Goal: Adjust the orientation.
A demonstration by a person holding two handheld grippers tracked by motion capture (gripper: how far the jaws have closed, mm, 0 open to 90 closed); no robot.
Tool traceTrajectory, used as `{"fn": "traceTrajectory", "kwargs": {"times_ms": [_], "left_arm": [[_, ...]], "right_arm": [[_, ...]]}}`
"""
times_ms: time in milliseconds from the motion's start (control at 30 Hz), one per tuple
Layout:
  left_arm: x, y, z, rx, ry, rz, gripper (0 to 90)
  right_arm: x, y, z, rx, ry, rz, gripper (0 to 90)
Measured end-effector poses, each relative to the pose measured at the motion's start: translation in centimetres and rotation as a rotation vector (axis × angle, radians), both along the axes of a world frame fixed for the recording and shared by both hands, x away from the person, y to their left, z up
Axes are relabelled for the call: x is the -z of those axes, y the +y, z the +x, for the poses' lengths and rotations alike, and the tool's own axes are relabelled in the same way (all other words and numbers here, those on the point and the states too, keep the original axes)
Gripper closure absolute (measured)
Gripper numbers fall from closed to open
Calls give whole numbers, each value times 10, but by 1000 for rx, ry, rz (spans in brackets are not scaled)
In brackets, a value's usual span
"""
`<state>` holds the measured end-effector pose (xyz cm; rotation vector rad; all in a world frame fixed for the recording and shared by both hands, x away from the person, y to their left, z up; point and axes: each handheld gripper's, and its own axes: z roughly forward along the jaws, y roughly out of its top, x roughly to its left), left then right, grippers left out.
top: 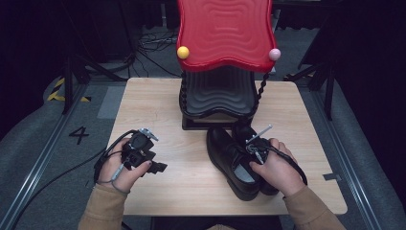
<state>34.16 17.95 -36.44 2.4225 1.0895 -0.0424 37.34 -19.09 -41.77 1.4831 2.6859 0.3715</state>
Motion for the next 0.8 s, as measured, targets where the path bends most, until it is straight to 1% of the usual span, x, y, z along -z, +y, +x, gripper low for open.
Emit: {"fn": "traceTrajectory", "kwargs": {"times_ms": [67,133,167,200,233,333,400,467,533,567,633,667,800], "left_arm": [[1,-2,1,14,5,5,373],[1,-4,2,14,6,6,374],[1,-4,3,18,3,8,374],[1,-4,3,13,6,4,374],[1,-4,3,11,6,2,374],[1,-5,4,17,2,5,374],[0,-6,5,17,3,3,374],[-1,-6,5,19,-2,0,374],[-1,-6,5,17,-4,-2,374],[-2,-5,5,17,-6,-6,374],[-3,-4,6,15,-7,-11,374],[-3,-3,6,16,-11,-14,374],[-5,-2,7,13,-13,-19,375]], "right_arm": [[0,1,2,-3,12,-2,729],[0,0,6,-9,38,-8,744],[0,1,7,-2,44,-5,752],[-1,2,7,12,51,-17,753],[0,3,6,21,42,-15,755],[-1,3,5,22,37,-24,757],[-1,3,7,27,49,-22,760],[-2,1,10,26,72,-14,770],[-1,-1,11,43,76,3,782],[-1,-1,11,43,76,3,782],[-2,-1,11,72,74,10,792],[-2,0,10,72,67,5,795],[-5,-1,9,84,65,3,810]]}}
